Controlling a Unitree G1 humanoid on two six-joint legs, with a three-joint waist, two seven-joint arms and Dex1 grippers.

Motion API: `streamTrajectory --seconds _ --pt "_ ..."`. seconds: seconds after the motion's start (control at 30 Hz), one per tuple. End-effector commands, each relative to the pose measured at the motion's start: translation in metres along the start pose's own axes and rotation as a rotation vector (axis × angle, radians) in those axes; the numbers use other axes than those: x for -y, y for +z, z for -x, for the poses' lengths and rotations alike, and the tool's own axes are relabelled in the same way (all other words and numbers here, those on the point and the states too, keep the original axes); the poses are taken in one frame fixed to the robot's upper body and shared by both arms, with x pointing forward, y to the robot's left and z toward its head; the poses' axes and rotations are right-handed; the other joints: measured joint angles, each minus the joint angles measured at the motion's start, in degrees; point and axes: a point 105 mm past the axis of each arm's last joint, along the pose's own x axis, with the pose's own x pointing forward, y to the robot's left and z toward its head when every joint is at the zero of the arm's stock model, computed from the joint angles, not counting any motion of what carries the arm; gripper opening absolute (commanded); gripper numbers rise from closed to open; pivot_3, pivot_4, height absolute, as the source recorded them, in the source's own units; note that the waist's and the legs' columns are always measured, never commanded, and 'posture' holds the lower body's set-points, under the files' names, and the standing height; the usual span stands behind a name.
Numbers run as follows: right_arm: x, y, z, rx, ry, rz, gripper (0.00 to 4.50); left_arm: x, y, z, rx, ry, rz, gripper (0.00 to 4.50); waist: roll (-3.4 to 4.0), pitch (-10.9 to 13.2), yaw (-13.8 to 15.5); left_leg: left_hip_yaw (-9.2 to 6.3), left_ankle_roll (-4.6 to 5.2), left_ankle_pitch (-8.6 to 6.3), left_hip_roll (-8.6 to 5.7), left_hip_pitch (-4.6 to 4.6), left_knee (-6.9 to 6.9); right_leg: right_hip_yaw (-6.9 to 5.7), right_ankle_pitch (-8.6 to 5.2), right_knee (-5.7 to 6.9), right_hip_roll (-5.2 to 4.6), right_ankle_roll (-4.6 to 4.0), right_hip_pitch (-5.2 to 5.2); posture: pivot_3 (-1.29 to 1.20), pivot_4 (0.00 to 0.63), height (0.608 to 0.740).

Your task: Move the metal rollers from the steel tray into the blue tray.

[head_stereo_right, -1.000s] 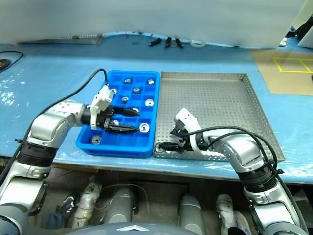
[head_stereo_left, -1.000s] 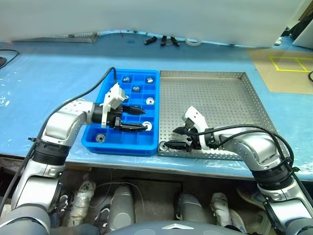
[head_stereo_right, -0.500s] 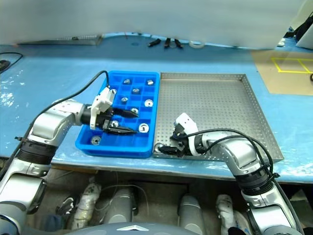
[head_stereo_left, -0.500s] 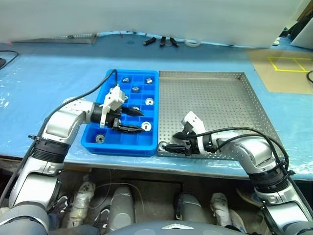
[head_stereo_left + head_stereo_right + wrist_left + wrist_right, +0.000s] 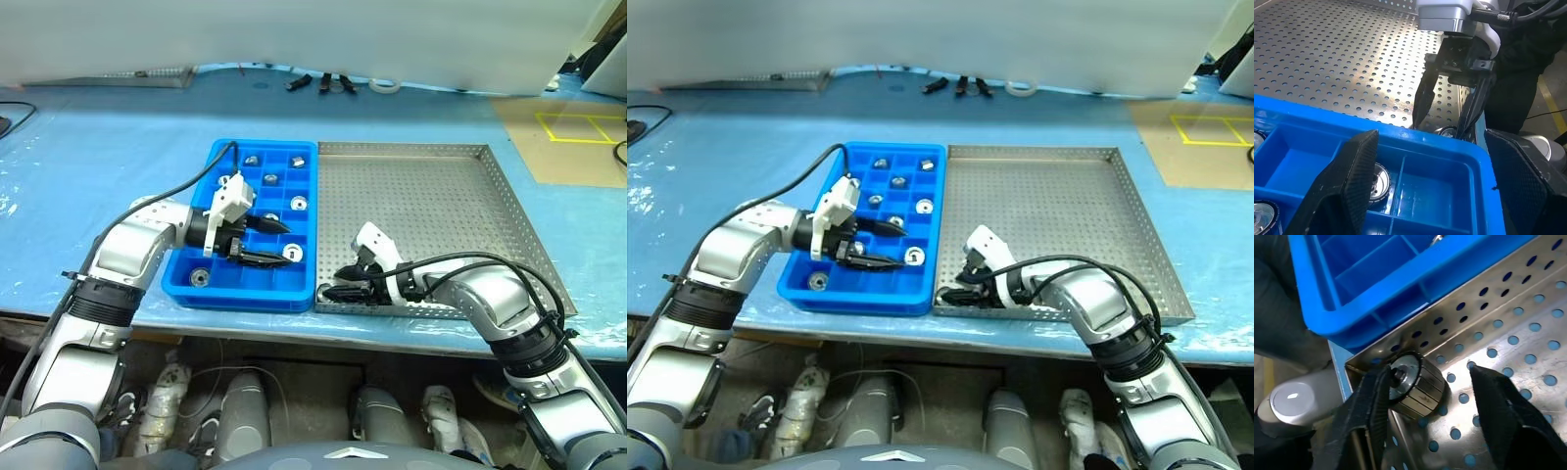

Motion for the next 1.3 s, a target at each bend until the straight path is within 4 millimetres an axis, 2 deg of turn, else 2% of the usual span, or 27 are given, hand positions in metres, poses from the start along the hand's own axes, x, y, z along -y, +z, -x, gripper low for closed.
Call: streamTrajectory --seconds 0.03,0.17,0.2,0.63,0.73,0.8,0.9,1.03,1.13,1.3 --pt "0.003 -0.009 0.0 -0.053 -0.006 0.002 1.4 -0.001 0.009 0.001 0.011 0.008 -0.036 3.64 0.0 0.0 0.02 0.0 0.0 0.0 0.0 0.01 0.0 0.0 0.0 0.0 0.0 0.0 0.01 -0.12 0.15 0.74" --pt "0.004 -0.007 0.0 -0.058 0.001 0.028 0.17 -0.002 0.009 0.0 0.017 0.018 -0.037 3.64 -0.01 0.0 0.12 0.0 0.0 0.0 -0.01 0.03 0.01 0.0 0.0 0.0 -0.01 0.0 0.04 -0.12 0.15 0.74" --pt "0.005 -0.006 0.0 -0.06 0.0 0.035 0.08 -0.003 0.01 0.0 0.019 0.02 -0.038 3.64 -0.01 0.0 0.15 0.0 0.0 0.0 -0.01 0.02 0.01 0.0 0.0 0.0 -0.01 0.0 0.04 -0.12 0.15 0.74" --pt "0.018 0.002 0.012 -0.057 -0.066 0.089 0.08 -0.009 0.011 -0.004 0.033 0.043 -0.038 3.64 -0.01 0.0 0.02 0.01 0.0 0.0 0.0 -0.06 -0.06 0.01 -0.01 -0.03 0.01 -0.01 -0.08 -0.14 0.15 0.74" --pt "0.039 0.013 0.024 -0.021 -0.168 0.083 0.08 -0.009 0.011 -0.004 0.036 0.046 -0.037 3.64 -0.01 0.0 -0.01 0.01 0.0 0.0 -0.01 -0.06 -0.06 0.01 -0.01 -0.03 0.0 -0.01 -0.07 -0.14 0.15 0.74" --pt "0.053 0.024 0.04 0.006 -0.225 0.1 0.08 -0.01 0.012 -0.004 0.04 0.049 -0.036 3.64 -0.01 0.0 -0.04 0.02 0.0 0.0 -0.01 -0.05 -0.05 0.02 0.0 -0.02 0.0 -0.01 -0.08 -0.15 0.15 0.74" --pt "0.055 0.038 0.055 0.043 -0.24 0.139 0.08 -0.01 0.011 -0.003 0.044 0.057 -0.032 3.64 -0.01 0.0 0.1 0.04 0.01 0.0 -0.02 -0.07 -0.04 0.02 -0.01 -0.03 -0.01 -0.01 -0.07 -0.16 0.15 0.74" --pt "0.052 0.046 0.059 0.061 -0.261 0.225 0.08 -0.013 0.01 -0.004 0.045 0.066 -0.027 3.64 -0.01 0.0 -0.15 0.04 0.02 -0.01 0.02 -0.06 -0.06 0.02 -0.02 -0.07 0.03 -0.03 -0.07 -0.17 0.15 0.74" --pt "0.051 0.044 0.059 0.066 -0.258 0.247 0.59 -0.013 0.011 -0.006 0.048 0.06 -0.026 3.64 -0.01 0.0 -0.5 0.06 0.02 -0.01 0.02 -0.07 -0.07 0.03 -0.02 -0.07 0.04 -0.03 -0.1 -0.18 0.15 0.74" --pt "0.037 0.043 0.051 0.055 -0.139 0.3 2.29 -0.013 0.013 -0.007 0.053 0.059 -0.027 3.64 -0.01 0.0 -0.9 0.07 0.08 -0.05 0.0 -0.07 -0.04 0.04 -0.02 -0.06 0.01 -0.03 -0.08 -0.17 0.15 0.74"
